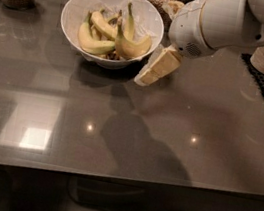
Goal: Pick banana from white bowl
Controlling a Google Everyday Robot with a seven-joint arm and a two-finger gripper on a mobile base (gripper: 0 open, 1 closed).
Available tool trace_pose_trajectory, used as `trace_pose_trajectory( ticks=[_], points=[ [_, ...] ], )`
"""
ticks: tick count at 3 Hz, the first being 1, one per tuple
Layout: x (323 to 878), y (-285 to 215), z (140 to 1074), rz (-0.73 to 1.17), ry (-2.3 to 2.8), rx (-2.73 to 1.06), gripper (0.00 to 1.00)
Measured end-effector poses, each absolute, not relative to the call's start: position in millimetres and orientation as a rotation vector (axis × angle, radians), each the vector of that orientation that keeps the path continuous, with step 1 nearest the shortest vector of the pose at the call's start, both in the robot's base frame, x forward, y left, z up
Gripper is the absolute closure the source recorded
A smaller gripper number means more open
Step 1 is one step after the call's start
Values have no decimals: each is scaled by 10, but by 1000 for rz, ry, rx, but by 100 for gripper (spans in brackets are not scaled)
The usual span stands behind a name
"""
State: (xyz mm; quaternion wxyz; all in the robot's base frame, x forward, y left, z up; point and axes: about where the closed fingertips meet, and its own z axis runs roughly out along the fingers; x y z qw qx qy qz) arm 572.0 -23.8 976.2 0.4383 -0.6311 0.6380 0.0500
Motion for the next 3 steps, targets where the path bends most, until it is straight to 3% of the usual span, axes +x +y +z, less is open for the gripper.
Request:
trace_pose_trajectory(
  ticks=[2,3],
  points=[
    [6024,188,9405,228,1538,-1516,0],
    [6161,353,9323,259,1511,-1508,7]
  ],
)
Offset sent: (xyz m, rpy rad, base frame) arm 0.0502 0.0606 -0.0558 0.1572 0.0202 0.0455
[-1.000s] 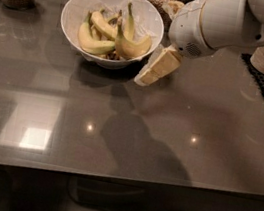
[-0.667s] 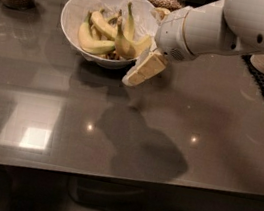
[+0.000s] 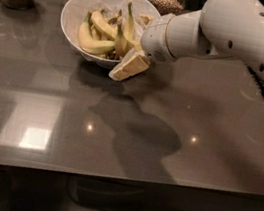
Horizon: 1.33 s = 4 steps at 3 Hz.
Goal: Pick banana from white bowl
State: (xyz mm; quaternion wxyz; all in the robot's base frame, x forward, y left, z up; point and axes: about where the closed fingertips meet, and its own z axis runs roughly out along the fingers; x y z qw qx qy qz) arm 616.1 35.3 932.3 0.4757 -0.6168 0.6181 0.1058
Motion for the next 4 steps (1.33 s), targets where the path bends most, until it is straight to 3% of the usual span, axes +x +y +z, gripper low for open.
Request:
trace_pose_trajectory(
  ticks=[1,4],
  points=[
    [6280,466,9249,276,1493,-1511,24],
    [6353,456,9306,234,1480,-1579,93]
  ],
)
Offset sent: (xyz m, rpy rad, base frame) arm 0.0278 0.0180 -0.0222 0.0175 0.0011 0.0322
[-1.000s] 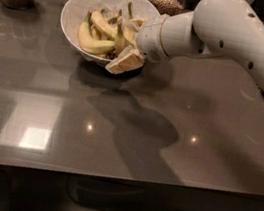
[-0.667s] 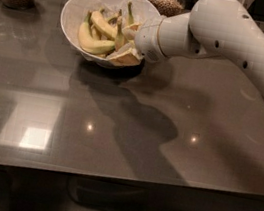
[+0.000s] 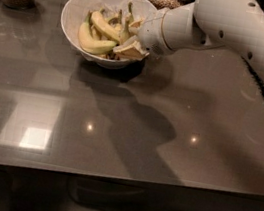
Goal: Pick banana from white bowl
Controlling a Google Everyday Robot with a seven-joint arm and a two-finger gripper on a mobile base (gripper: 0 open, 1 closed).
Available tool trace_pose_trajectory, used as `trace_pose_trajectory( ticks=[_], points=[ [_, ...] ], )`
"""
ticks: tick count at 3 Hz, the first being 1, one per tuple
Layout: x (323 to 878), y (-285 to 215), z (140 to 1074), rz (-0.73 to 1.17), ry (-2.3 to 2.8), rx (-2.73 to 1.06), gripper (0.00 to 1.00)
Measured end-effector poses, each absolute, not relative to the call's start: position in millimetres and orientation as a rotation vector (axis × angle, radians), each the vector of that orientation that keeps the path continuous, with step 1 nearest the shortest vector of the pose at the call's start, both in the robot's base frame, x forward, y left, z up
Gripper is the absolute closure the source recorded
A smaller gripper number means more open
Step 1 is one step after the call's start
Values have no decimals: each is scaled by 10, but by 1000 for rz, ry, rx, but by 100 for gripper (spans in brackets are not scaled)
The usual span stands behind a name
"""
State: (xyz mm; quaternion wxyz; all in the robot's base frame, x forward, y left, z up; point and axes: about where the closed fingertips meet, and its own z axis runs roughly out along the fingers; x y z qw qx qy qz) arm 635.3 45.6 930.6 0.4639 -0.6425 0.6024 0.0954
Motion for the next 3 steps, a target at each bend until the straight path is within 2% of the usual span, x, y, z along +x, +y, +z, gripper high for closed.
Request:
trace_pose_trajectory(
  ticks=[1,3],
  points=[
    [6290,354,9585,191,1452,-1616,100],
    [5747,-44,10384,190,1353,-1635,100]
  ],
)
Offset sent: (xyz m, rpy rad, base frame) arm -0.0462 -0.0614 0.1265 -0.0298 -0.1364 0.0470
